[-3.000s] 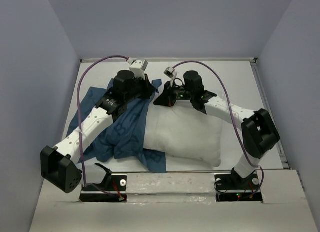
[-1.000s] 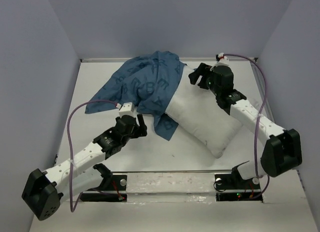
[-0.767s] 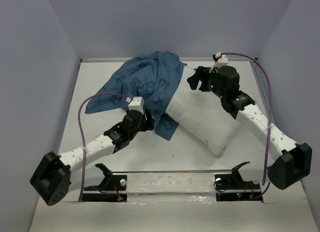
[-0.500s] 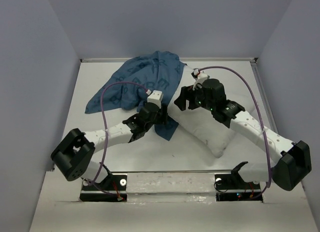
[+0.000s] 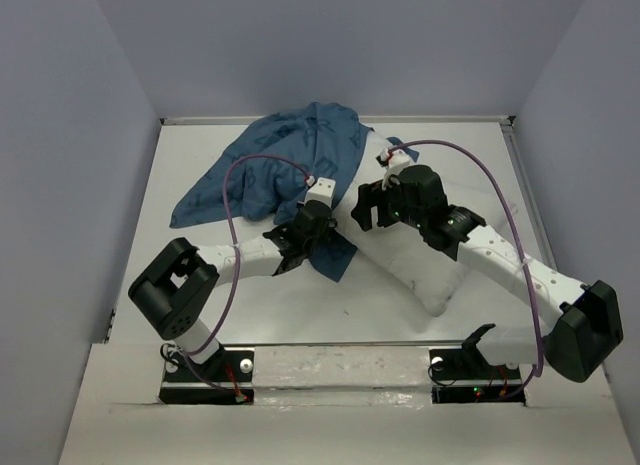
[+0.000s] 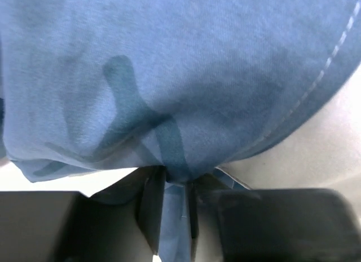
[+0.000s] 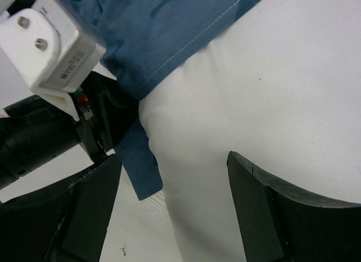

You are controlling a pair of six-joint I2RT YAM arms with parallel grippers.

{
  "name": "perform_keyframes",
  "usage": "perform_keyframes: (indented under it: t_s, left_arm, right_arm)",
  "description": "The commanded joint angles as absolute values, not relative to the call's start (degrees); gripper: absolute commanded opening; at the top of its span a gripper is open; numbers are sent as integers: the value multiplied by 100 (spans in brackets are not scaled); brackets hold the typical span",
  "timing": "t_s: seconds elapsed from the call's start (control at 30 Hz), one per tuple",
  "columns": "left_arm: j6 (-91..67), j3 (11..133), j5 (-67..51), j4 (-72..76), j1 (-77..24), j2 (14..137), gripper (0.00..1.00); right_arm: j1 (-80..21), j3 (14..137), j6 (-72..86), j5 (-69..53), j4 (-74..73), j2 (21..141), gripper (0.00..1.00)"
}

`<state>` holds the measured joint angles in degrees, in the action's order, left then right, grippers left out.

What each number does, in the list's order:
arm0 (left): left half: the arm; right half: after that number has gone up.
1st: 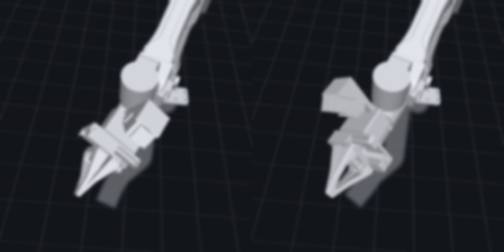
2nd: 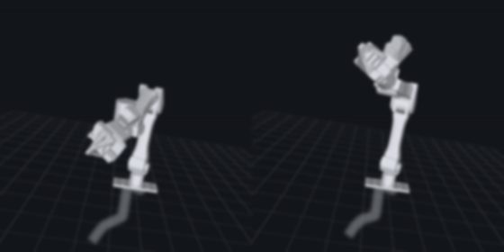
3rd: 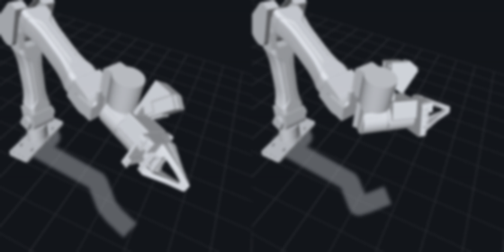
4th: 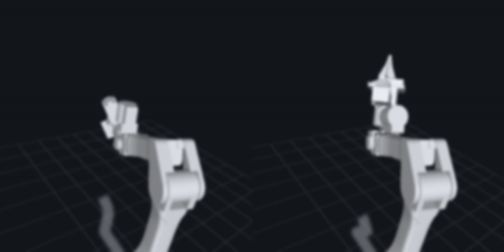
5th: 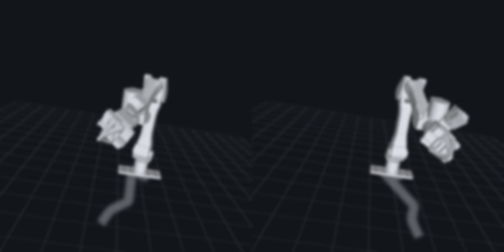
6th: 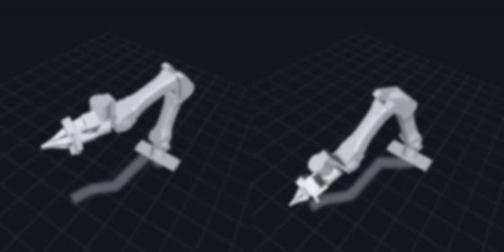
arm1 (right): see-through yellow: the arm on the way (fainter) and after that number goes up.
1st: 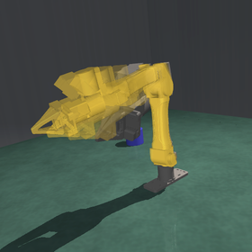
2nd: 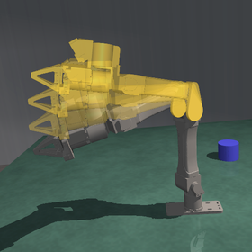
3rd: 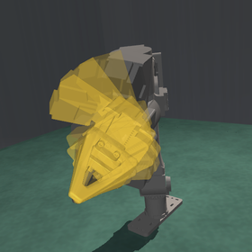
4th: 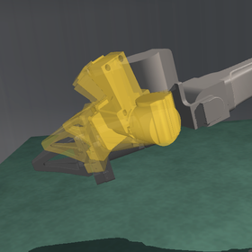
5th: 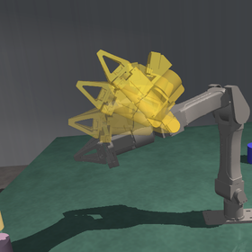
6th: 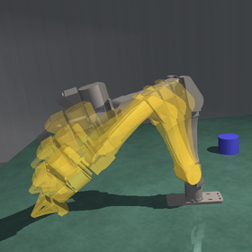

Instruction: Put the pillow into the pillowcase

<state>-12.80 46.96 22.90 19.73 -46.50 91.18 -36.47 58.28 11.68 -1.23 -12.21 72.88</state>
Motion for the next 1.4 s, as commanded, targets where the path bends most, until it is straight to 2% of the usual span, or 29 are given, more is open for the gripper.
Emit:
perform_keyframes:
  t_s: [0.0, 0.07, 0.13, 0.27, 0.37, 0.43, 0.5, 0.53, 0.57, 0.6, 0.7, 0.77, 0.8, 0.87, 0.9, 1.0, 1.07, 1.1, 1.23, 1.33, 1.37]
  left_arm:
    - [-1081, 4878, 2803, 2136, -4676, 9000, 15]
    - [-1046, 4887, 2917, 2110, -4676, 9009, 5]
    - [-1055, 4852, 2909, 2022, -4711, 8869, 0]
    - [-1397, 4597, 2568, 1942, -4834, 8149, 0]
    - [-1617, 4509, 2164, 1934, -4913, 7823, 0]
    - [-1792, 4509, 1540, 2021, -4922, 7533, 0]
    - [-1959, 4517, 925, 2249, -4931, 7304, 0]
    - [-1977, 4552, 671, 2276, -4922, 7252, 0]
    - [-1995, 4614, 424, 2285, -4931, 7251, 0]
    - [-2047, 4649, 39, 2285, -4931, 7251, 0]
    - [-2145, 4641, -570, 2338, -4966, 7172, 0]
    - [-2206, 4440, -615, 2329, -4966, 6989, 0]
    - [-2223, 4438, -615, 2329, -4966, 6918, 0]
    - [-2250, 4281, -615, 2329, -4966, 6795, 0]
    - [-2250, 4245, -624, 2329, -4966, 6794, 0]
    - [-2206, 4280, -773, 2329, -4966, 6881, 0]
    - [-2057, 4559, -774, 2251, -4957, 6934, 0]
    - [-1978, 4683, -739, 2119, -4957, 6943, 0]
    - [-1749, 5465, -975, 1934, -4782, 7180, 0]
    - [-1828, 5433, -1212, 1960, -4764, 7295, 0]
    - [-1933, 5310, -1222, 1995, -4764, 7147, 0]
  right_arm:
    - [-3700, 5801, 871, 228, -1292, 7268, 82]
    - [-3700, 5810, 809, 281, -1310, 7304, 82]
    - [-3700, 5836, 572, 439, -1405, 7347, 83]
    - [-3753, 6055, 115, 668, -1538, 7672, 89]
    - [-3814, 6371, 62, 230, -1486, 8119, 90]
    - [-3911, 6643, 62, -349, -1338, 8691, 88]
    - [-3911, 6531, 532, -1128, -472, 8982, 68]
    - [-3911, 6487, 728, -1430, -135, 9026, 48]
    - [-3911, 6399, 982, -1702, 399, 9044, 18]
    - [-3911, 6294, 1515, -2140, 892, 9027, 0]
    - [-3771, 6126, 2414, -2479, 2580, 8948, 0]
    - [-3360, 5821, 3807, -2068, 4219, 8528, 0]
    - [-3357, 5697, 3814, -2065, 4227, 8525, 0]
    - [-3059, 5425, 4944, -1350, 5130, 8219, 0]
    - [-3059, 5423, 4948, -1345, 5229, 8070, 0]
    - [-3269, 5116, 4782, 93, 5212, 7437, 0]
    - [-3601, 4993, 4082, 823, 5099, 7348, 0]
    - [-4108, 4992, 3417, 1409, 4950, 7417, 0]
    - [-4579, 4659, 3304, 1872, 4755, 8102, 0]
    - [-4579, 4395, 3436, 1523, 4257, 8340, 0]
    - [-4579, 4473, 3210, 1390, 3941, 8306, 19]
